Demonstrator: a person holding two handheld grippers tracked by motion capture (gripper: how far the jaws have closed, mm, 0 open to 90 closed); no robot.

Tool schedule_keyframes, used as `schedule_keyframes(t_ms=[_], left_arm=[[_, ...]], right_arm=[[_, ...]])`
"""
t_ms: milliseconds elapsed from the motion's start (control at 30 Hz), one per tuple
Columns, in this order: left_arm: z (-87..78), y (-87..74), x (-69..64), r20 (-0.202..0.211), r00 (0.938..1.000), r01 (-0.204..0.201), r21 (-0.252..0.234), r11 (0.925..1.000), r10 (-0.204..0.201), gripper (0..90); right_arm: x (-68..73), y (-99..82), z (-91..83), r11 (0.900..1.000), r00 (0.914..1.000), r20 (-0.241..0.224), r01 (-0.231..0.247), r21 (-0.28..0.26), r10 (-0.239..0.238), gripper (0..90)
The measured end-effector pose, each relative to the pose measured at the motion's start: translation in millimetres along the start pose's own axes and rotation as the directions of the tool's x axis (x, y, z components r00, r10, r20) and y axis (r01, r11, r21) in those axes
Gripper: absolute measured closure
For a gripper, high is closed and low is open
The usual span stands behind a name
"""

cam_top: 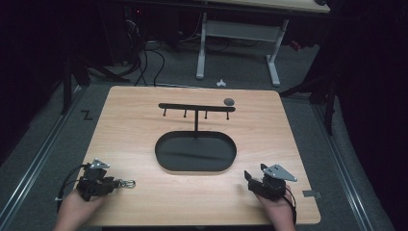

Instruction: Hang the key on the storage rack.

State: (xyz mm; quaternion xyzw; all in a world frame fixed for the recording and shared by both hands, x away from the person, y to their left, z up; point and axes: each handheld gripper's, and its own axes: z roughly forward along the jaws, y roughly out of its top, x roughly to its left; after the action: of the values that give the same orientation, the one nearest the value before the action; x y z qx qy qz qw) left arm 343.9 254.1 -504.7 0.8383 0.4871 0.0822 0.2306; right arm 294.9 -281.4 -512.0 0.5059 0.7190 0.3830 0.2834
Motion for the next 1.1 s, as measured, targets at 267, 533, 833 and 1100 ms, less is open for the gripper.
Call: schedule_keyframes(t_ms=[267,533,833,1100], left_arm=[[5.3,30.5,-2.9,-0.007,0.9998,-0.015,0.225,0.9742,0.017,63.2],[15.2,54.9,-5.6,-0.034,0.9991,0.037,0.417,0.9081,-0.025,63.0],[21.6,64.5,-11.1,-0.084,0.9957,0.074,0.480,0.8740,-0.039,67.9],[20.8,64.3,-7.2,-0.081,0.9943,0.099,0.479,0.8723,-0.069,81.0]], right_arm=[[2.7,0.7,0.4,0.9999,0.9997,-0.020,0.013,0.003,-0.013,30.4],[-1.0,0.7,-0.7,0.9999,0.9987,-0.050,-0.007,-0.012,0.006,30.9],[-2.7,3.4,-0.3,0.9997,0.9976,-0.069,-0.007,-0.024,0.006,31.5],[-4.3,5.0,1.4,0.9994,0.9965,-0.082,-0.015,-0.031,0.012,31.9]])
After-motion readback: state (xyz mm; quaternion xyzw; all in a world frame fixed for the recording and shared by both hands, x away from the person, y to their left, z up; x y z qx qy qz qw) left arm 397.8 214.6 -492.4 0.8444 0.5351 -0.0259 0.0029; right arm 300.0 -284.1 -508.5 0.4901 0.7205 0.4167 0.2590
